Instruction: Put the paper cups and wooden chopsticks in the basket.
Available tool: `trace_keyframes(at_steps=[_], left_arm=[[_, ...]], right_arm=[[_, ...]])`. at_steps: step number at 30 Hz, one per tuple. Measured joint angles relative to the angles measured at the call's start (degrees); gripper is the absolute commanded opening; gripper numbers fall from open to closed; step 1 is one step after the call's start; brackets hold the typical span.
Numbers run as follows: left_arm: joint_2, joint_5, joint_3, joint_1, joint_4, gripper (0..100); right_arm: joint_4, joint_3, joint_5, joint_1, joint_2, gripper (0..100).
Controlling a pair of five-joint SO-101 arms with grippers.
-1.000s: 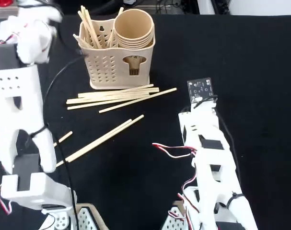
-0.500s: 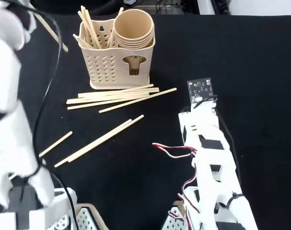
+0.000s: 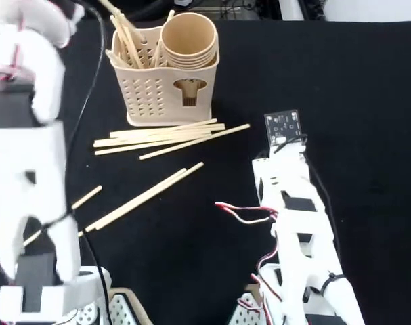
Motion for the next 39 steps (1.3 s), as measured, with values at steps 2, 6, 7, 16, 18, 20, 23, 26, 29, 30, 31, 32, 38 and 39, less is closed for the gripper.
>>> trace_keyframes(at_steps=[2, 6, 7, 16, 18, 20, 23, 26, 29, 30, 31, 32, 38, 39], left_arm=[[1.8, 0.0, 2.8, -0.1, -2.2, 3], [3.8, 0.0, 5.1, -0.2, -3.6, 3], [4.0, 0.0, 5.5, -0.2, -3.8, 3], [4.2, -7.9, 12.5, 3.6, -3.2, 19], [4.3, -10.2, 13.4, 5.6, -0.4, 24], [4.3, -11.2, 13.5, 6.9, 2.5, 24], [4.3, -11.5, 13.2, 7.4, 5.8, 24], [4.3, -13.6, 9.5, 7.4, 12.3, 24], [4.3, -20.5, 1.4, 7.4, 23.6, 22], [4.3, -23.3, -1.6, 7.4, 28.1, 22], [4.2, -26.7, -4.6, 7.4, 33.1, 22], [4.2, -30.2, -7.5, 7.4, 38.8, 22], [4.2, -47.5, -12.9, 4.7, 66.7, 22], [4.1, -49.8, -11.6, 3.3, 67.6, 22]], right_arm=[[0.0, 0.0, 0.0, 0.0, -0.1, 1.3], [0.0, 0.8, 0.0, 0.0, -2.9, 1.3], [0.0, 1.4, 0.0, 0.0, -3.5, 1.3], [0.0, 4.0, 0.0, 0.0, -8.9, 1.3], [0.0, 4.0, 0.4, 0.0, -8.9, 1.3], [0.0, 4.0, 2.5, 0.0, -8.9, 1.3], [0.0, 4.0, 5.6, 0.0, -8.9, 1.3], [0.0, 4.0, 6.3, 0.0, -8.9, 1.3], [0.0, 4.0, 6.6, 0.0, -8.9, 1.3], [0.0, 4.0, 6.6, 0.0, -8.9, 1.3], [0.0, 4.0, 6.6, 0.0, -8.9, 1.3], [0.0, 4.0, 6.6, 0.0, -8.9, 1.3], [2.9, 4.0, 6.6, 0.0, -8.9, 1.3], [2.9, 4.0, 6.6, 0.0, -8.9, 1.3]])
